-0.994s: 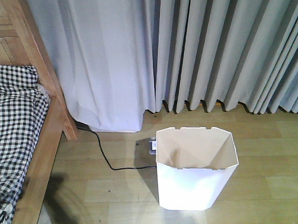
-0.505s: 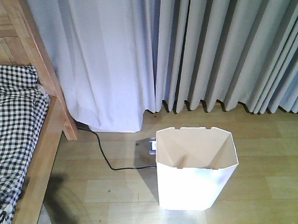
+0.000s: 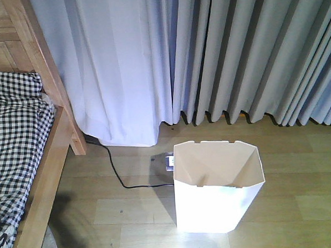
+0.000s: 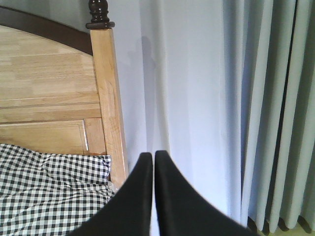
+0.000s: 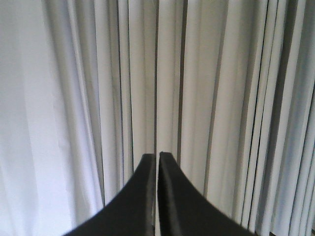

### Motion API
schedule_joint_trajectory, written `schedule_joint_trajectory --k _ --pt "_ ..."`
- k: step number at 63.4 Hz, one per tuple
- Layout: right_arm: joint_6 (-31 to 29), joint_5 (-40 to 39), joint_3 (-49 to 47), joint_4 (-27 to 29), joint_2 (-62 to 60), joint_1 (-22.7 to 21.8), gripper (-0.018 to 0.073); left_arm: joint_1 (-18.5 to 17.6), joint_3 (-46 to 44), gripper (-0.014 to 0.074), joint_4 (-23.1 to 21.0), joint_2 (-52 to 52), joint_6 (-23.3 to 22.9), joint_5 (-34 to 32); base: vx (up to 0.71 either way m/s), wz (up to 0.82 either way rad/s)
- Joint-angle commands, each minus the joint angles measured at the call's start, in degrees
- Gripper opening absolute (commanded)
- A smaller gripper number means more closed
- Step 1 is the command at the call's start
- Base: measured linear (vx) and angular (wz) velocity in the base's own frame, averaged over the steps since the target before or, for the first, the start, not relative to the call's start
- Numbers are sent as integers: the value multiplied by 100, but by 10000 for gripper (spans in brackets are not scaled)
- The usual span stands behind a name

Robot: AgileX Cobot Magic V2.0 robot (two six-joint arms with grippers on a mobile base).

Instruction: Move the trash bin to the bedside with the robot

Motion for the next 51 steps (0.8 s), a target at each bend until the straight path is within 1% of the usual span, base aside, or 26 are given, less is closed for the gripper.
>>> schedule_joint_trajectory --k 1,16,22,29,51 --pt "-24 -434 9 -86 -76 -26 -8 -35 67 -6 -54 -84 -79 -424 0 0" --pt "-475 -434 9 -5 -76 -26 -8 -35 67 -6 -54 -84 -79 -424 0 0" --pt "-547 -434 9 1 -76 -26 -8 -35 67 -6 -54 -84 -79 -424 0 0" --pt "-458 -434 9 34 -76 -32 -8 -35 67 -6 -54 -84 -79 -424 0 0" --pt "-458 -434 9 34 -76 -32 -8 -35 67 -6 -54 -84 -79 -424 0 0"
